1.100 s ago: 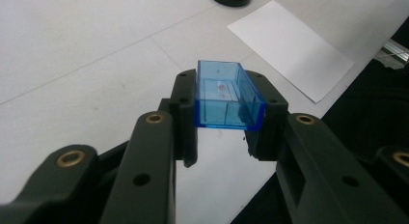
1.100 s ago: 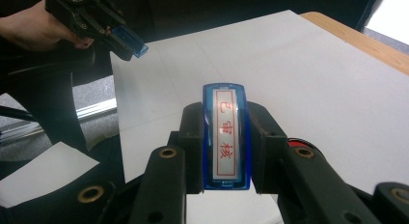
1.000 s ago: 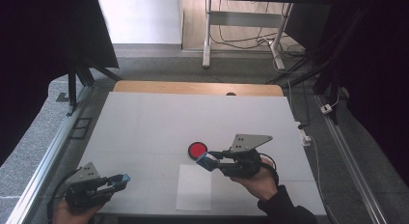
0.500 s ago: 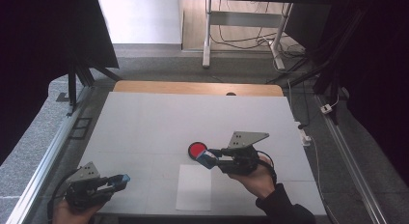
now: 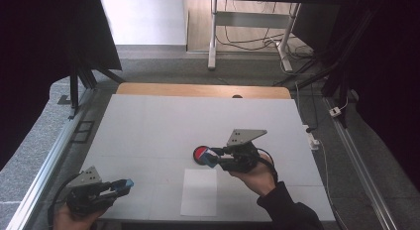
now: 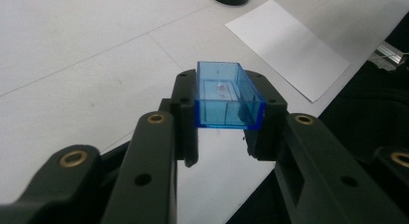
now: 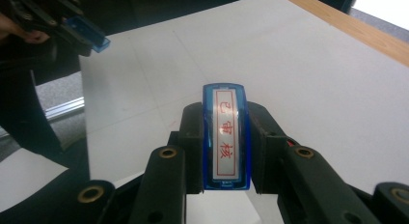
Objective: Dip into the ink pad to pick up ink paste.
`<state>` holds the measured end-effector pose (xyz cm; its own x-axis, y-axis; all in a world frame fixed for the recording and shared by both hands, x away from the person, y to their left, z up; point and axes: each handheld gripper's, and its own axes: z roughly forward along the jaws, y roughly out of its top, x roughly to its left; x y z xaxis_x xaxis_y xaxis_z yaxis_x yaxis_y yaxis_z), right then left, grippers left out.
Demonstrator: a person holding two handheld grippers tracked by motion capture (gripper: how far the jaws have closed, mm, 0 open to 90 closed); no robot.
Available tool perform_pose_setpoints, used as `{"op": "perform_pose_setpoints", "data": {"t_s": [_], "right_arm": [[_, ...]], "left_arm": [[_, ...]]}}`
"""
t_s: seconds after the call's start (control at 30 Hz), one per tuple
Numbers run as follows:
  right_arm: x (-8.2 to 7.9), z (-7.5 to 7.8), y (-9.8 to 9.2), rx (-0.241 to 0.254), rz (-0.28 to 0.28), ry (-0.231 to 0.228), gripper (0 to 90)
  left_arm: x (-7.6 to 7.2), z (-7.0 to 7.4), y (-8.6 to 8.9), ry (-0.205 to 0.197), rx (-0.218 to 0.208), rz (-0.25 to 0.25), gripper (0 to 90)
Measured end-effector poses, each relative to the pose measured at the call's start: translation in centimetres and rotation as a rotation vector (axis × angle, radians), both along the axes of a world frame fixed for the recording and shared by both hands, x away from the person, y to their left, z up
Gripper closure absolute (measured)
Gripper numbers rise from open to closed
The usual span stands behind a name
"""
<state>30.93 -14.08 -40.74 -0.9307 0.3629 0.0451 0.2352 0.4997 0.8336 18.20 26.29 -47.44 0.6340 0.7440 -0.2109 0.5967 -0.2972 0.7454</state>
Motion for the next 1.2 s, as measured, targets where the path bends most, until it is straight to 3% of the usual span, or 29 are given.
{"op": "perform_pose_setpoints", "data": {"t_s": [0.47,0.67,1.2], "right_arm": [[2.2,-1.0,1.4,-0.060,-0.029,-0.016,70.7],[3.4,-1.7,1.9,-0.096,-0.064,-0.008,70.7],[6.0,-3.9,3.6,-0.180,-0.094,0.018,70.7]], "left_arm": [[0.0,0.0,-0.1,0.000,0.006,-0.003,68.9],[0.0,0.0,-0.3,0.003,0.023,0.000,68.8],[0.1,-0.1,-0.1,0.009,0.015,0.004,68.7]]}}
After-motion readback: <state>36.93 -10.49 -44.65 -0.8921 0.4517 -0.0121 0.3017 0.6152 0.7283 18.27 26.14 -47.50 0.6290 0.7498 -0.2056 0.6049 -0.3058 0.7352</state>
